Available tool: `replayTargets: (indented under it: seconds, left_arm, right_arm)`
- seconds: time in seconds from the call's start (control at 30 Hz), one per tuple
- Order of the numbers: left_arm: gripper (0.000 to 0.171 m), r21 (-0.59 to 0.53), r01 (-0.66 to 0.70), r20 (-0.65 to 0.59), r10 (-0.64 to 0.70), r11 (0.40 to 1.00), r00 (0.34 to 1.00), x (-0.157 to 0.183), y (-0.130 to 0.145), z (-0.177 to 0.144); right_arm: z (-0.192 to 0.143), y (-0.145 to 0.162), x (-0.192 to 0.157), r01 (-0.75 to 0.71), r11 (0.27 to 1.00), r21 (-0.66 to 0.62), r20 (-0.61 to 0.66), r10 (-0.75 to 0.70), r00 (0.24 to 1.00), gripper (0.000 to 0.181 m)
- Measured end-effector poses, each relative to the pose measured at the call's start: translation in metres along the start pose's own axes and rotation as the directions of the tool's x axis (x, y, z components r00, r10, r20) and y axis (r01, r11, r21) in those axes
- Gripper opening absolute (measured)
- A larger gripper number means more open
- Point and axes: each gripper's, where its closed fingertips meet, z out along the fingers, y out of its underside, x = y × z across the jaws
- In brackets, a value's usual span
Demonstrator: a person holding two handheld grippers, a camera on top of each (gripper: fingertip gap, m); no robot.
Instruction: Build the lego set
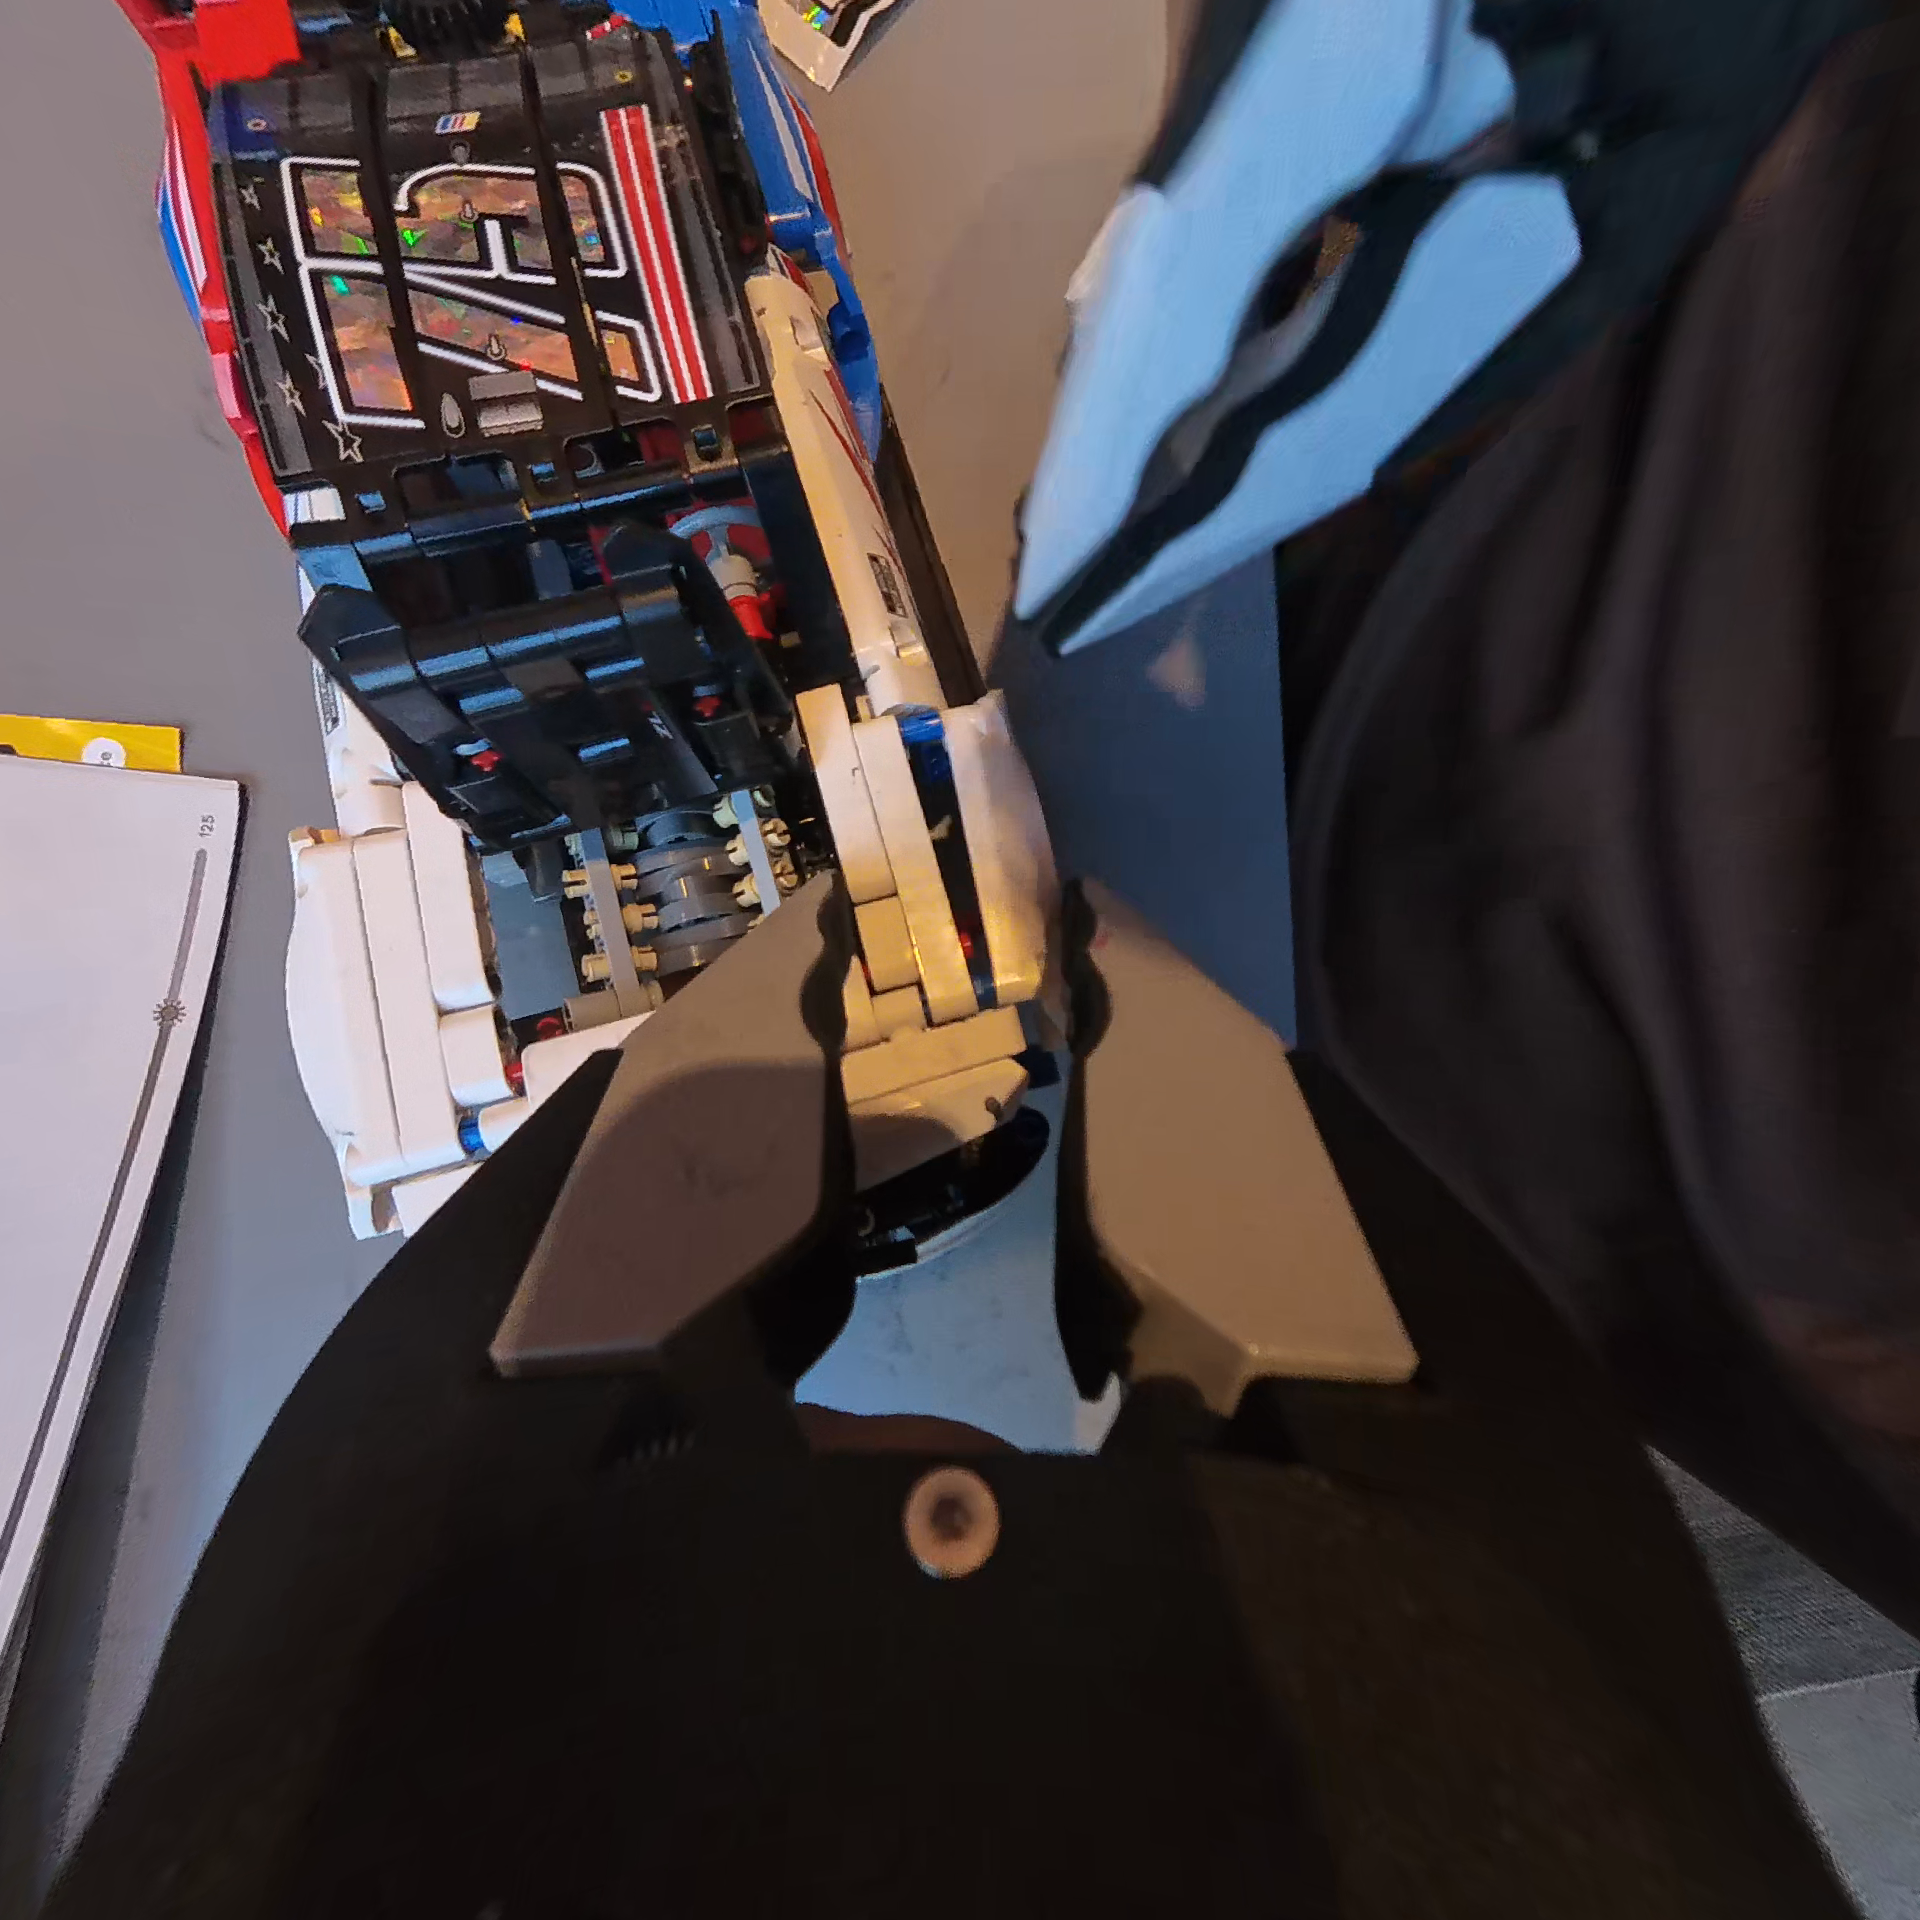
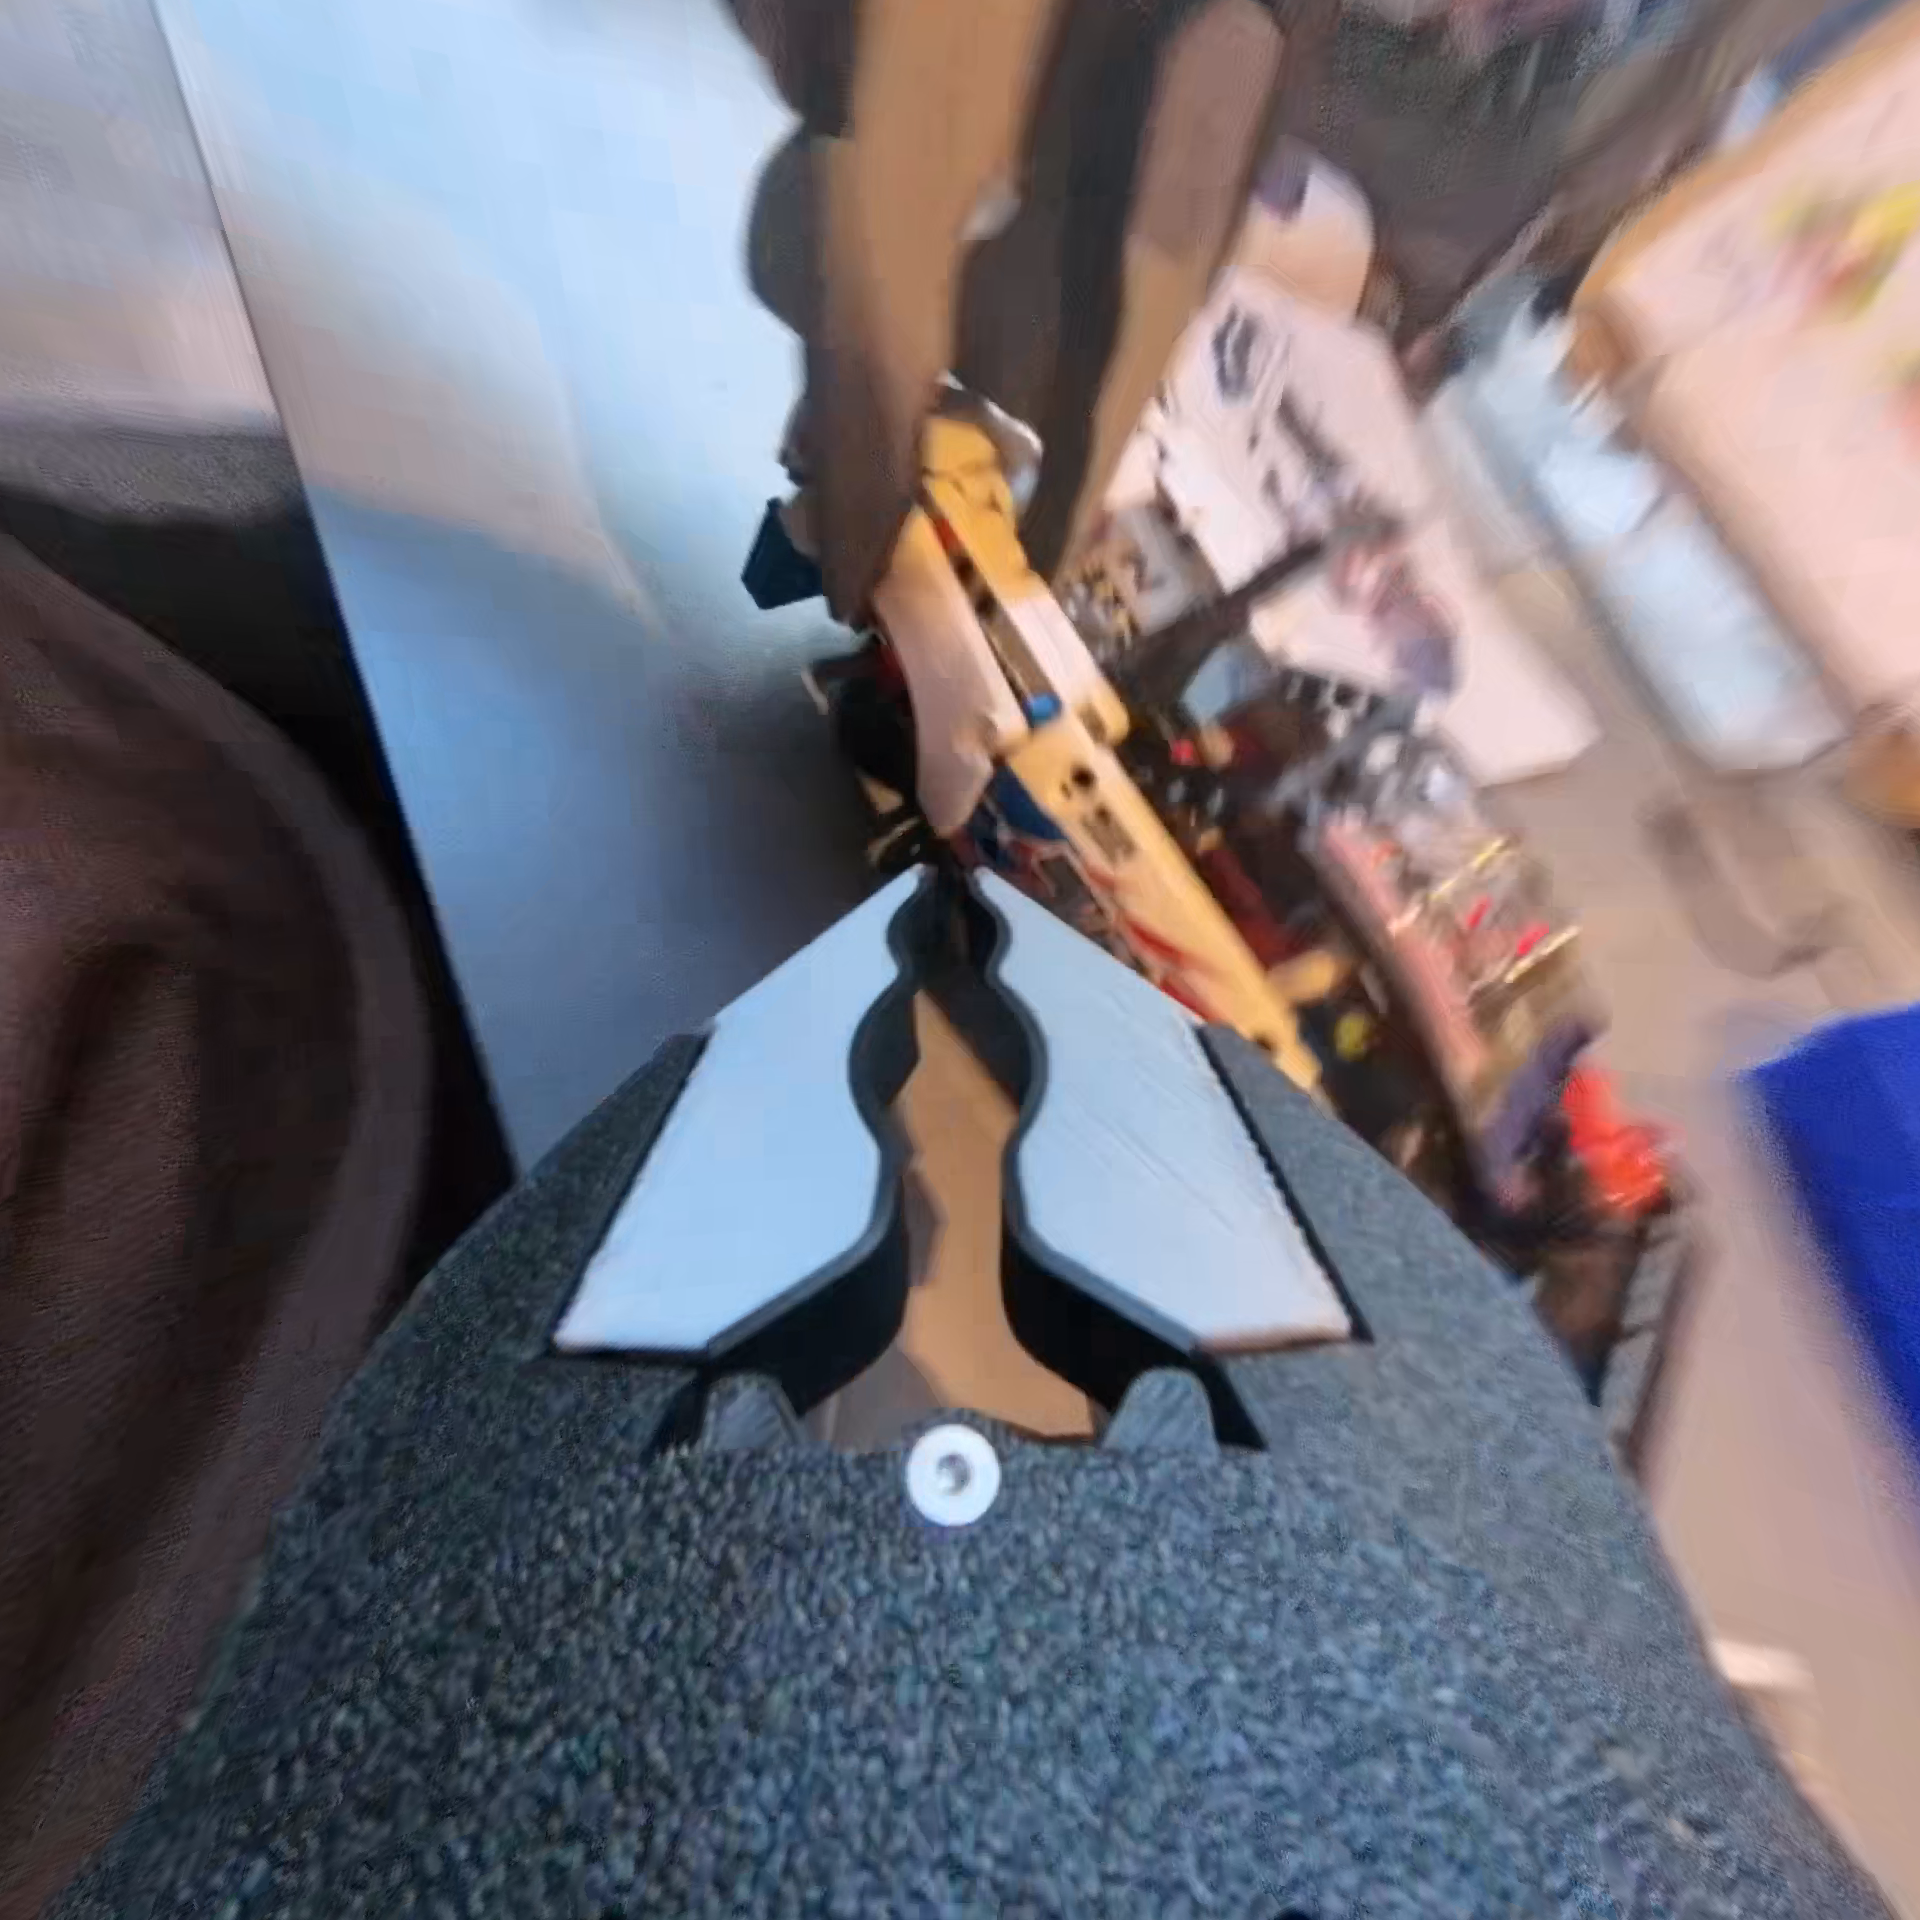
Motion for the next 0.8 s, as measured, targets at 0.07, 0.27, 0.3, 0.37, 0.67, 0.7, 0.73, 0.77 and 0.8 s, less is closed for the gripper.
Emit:
replayTargets:
  seconds: [0.07,0.27,0.3,0.37,0.67,0.7,0.73,0.77,0.8]
  left_arm:
    - [0.038,0.001,0.003,-0.005,-0.003,1.000,1.000,0.000,0.000,0.000]
    - [0.038,-0.021,-0.031,0.003,0.031,0.999,1.000,0.001,-0.001,0.000]
    - [0.039,-0.025,-0.036,0.005,0.036,0.999,0.999,0.001,-0.002,0.000]
    - [0.038,-0.028,-0.050,0.008,0.050,0.998,0.999,0.000,-0.003,0.000]
    - [0.040,-0.033,-0.100,0.001,0.100,0.994,0.995,-0.002,-0.007,0.003]
    - [0.041,-0.033,-0.104,0.005,0.105,0.994,0.995,-0.003,-0.008,0.003]
    - [0.042,-0.035,-0.110,0.010,0.110,0.993,0.994,-0.003,-0.007,0.004]
    - [0.043,-0.037,-0.116,0.012,0.116,0.993,0.993,-0.003,-0.008,0.004]
    - [0.043,-0.038,-0.119,0.009,0.120,0.992,0.993,-0.002,-0.008,0.004]
  right_arm:
    - [-0.005,0.008,-0.002,-0.349,0.937,-0.025,0.160,0.348,0.924,0.025]
    - [-0.020,-0.031,-0.008,-0.961,0.204,-0.185,0.629,0.776,0.044,0.017]
    - [-0.016,-0.028,-0.009,-0.969,0.149,-0.198,0.614,0.789,-0.004,0.020]
    - [-0.008,-0.026,-0.013,-0.976,0.057,-0.210,0.588,0.805,-0.080,0.019]
    - [0.012,-0.031,-0.010,-0.931,-0.283,-0.230,0.611,0.703,-0.365,0.005]
    - [0.013,-0.032,-0.011,-0.934,-0.278,-0.224,0.608,0.709,-0.357,0.003]
    - [0.013,-0.032,-0.010,-0.938,-0.271,-0.215,0.605,0.717,-0.345,0.003]
    - [0.013,-0.033,-0.010,-0.943,-0.265,-0.202,0.606,0.722,-0.333,0.003]
    - [0.011,-0.035,-0.008,-0.947,-0.261,-0.187,0.619,0.717,-0.321,0.002]
